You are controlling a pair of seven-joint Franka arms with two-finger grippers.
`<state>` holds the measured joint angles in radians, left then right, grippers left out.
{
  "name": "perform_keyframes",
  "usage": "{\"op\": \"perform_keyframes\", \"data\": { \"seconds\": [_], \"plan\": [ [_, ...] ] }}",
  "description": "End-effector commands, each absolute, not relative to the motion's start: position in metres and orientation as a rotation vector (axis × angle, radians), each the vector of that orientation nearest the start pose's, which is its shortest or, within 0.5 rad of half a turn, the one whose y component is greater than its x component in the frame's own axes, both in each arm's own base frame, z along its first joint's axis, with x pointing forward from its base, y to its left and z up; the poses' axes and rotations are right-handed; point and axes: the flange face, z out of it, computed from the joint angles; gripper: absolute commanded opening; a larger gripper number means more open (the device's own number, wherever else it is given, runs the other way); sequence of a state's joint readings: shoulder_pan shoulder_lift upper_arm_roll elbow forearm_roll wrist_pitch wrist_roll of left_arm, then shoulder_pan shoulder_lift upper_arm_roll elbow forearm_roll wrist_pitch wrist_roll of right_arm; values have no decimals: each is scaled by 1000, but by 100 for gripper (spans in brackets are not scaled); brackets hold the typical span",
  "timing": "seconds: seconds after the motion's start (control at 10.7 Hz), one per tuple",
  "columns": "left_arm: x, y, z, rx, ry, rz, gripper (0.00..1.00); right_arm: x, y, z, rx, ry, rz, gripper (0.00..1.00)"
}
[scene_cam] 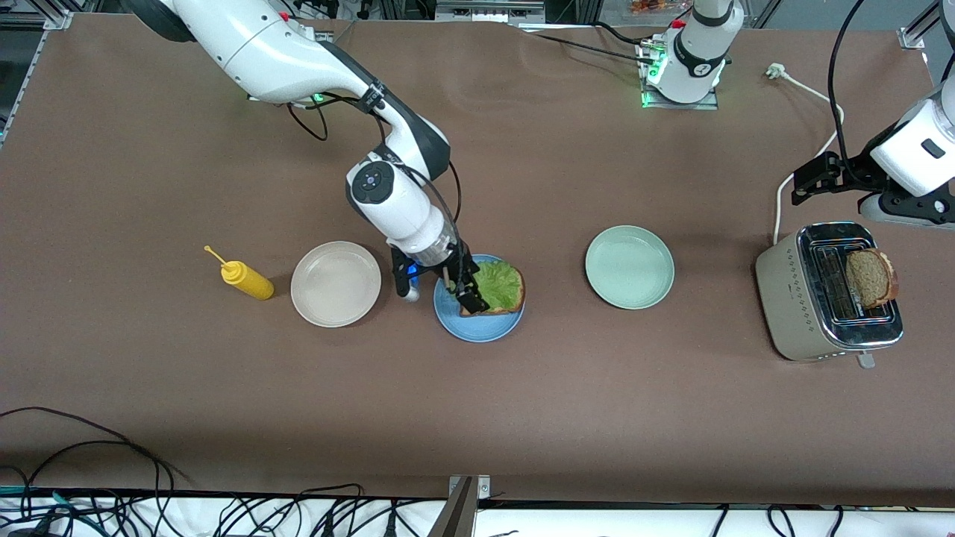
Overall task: Make sandwich in blue plate with both arms
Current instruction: 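Move the right gripper toward the yellow mustard bottle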
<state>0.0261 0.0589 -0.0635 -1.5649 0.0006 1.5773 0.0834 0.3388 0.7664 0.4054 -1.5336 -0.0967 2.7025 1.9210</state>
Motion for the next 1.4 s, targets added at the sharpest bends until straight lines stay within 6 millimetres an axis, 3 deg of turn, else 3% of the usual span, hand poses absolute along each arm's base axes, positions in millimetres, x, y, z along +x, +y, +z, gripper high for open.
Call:
{"op": "perform_keyframes", "data": {
  "seconds": [0.0, 0.19, 0.37, 0.56, 1.02, 1.3],
  "plan": [
    [568, -16, 597, -3135, 210, 55, 100, 635, 392, 337, -2129, 1701, 8, 100],
    [568, -17, 597, -3137, 210, 55, 100, 656, 346, 379, -2087, 1746, -66, 100],
    [568, -17, 597, -3137, 210, 55, 100, 668, 305, 395, -2089, 1828, -108, 100],
    [568, -15, 598, -3137, 205, 53, 100, 676, 277, 400, -2087, 1889, -140, 100],
    [568, -13, 598, -3137, 200, 53, 100, 685, 205, 389, -2202, 1955, -129, 100],
    [568, -14, 598, -3137, 202, 53, 100, 660, 148, 403, -2328, 1889, -99, 100]
  ]
}}
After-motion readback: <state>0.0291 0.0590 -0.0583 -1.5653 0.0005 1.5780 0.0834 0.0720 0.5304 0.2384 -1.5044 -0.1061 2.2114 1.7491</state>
